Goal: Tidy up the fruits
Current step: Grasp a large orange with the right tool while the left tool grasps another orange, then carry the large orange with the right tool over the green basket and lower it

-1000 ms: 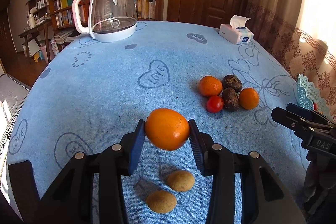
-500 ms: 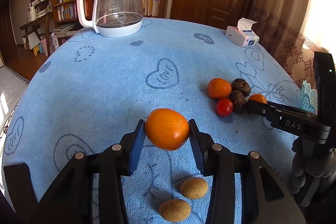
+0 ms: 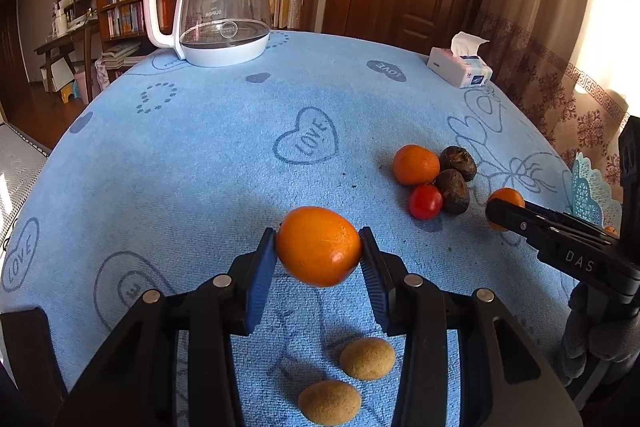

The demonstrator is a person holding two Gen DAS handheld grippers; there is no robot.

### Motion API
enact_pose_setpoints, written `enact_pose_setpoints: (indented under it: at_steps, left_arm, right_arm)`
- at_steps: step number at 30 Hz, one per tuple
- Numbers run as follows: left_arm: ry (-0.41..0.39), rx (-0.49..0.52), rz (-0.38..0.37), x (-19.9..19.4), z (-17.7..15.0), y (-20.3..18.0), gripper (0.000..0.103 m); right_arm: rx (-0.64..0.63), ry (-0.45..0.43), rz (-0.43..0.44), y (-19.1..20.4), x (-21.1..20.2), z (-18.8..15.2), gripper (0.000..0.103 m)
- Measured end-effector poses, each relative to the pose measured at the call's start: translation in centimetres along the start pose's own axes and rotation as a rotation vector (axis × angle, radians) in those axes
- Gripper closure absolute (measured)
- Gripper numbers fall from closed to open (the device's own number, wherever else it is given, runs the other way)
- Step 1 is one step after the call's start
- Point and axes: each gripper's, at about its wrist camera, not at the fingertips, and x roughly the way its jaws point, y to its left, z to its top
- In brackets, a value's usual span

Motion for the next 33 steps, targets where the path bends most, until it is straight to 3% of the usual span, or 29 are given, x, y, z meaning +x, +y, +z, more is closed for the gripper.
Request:
enact_pose_setpoints:
  at_steps: [10,19,33]
  left_arm:
    - [-0.010,0.007,-0.022,0.1,-0.4,-0.4,0.061]
    - [-0.047,0.016,-0.083,-0.5,-0.6,-0.9,0.061]
    - [-0.059,0.047,-0.104,-0.7,-0.8,-1.7,0.061]
  right_arm:
    - [0.022,-0.057,-0.047,-0.5,-1.4,-0.5,0.056]
    - [-0.032,-0.194,-0.170,0.1,-3.8,-0.8,0.056]
    - [0.056,-0.298,-0.233,-2.0,-6.3,-0.6,0.056]
